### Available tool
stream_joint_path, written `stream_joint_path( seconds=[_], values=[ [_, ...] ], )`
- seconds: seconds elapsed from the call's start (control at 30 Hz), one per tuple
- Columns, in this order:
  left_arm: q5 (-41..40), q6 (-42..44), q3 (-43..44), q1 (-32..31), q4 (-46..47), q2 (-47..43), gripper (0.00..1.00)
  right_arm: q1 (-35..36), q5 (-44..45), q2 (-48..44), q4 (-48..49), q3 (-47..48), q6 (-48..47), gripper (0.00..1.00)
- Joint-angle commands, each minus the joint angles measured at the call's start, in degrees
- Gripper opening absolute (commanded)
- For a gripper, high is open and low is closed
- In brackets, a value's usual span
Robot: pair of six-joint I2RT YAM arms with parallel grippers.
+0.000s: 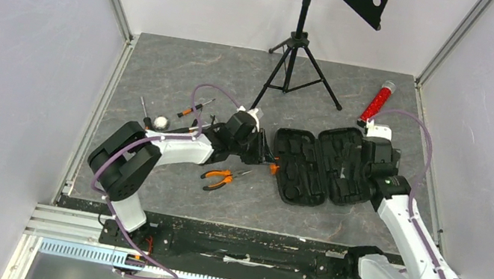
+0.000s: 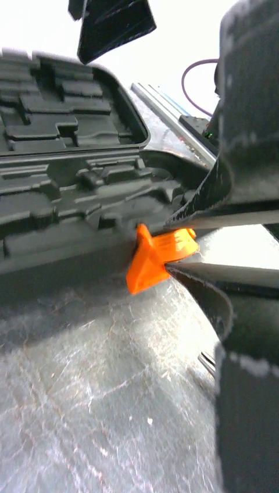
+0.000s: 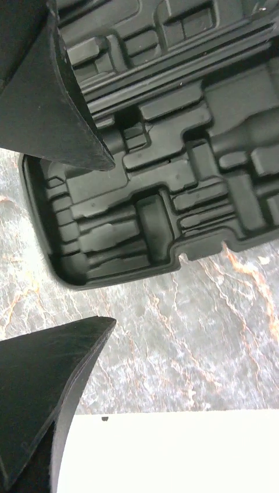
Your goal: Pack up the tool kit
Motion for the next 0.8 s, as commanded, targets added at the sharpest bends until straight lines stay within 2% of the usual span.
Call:
stream_joint_path(
  seconds=[0.0,0.13,0.23,0.37,0.47,0.67,0.77],
  values=[
    [-3.1,5.6,3.9,0.6,-4.3,-0.2,0.41,-0.6,3.8,-3.7,0.7,2.0,1.2,0.98],
    [-4.4,6.5,5.9,0.7,-6.2,0.4,0.60,-0.6,-2.5,-6.9,2.0,3.5,0.3,0.98],
    [-6.5,7.0,6.9,1.1,-9.9,-0.1,0.66,-0.6,-10.9,-7.9,2.9,4.0,-0.6,0.98],
    [-8.4,7.7,7.0,2.5,-12.5,-3.3,0.66,-0.2,-26.4,-7.3,6.6,1.6,1.7,0.98],
    [-9.3,8.9,6.9,2.7,-15.0,-7.0,0.66,0.9,-32.4,-7.4,11.2,-1.9,3.8,0.98],
    [-8.2,7.3,7.5,-0.7,-15.7,-14.2,0.55,1.1,-27.8,-4.8,12.3,-3.6,3.9,0.97],
    [-5.8,5.7,8.7,-3.0,-14.5,-13.3,0.50,1.1,-30.9,-3.0,13.6,-4.6,5.2,0.95]
  ],
)
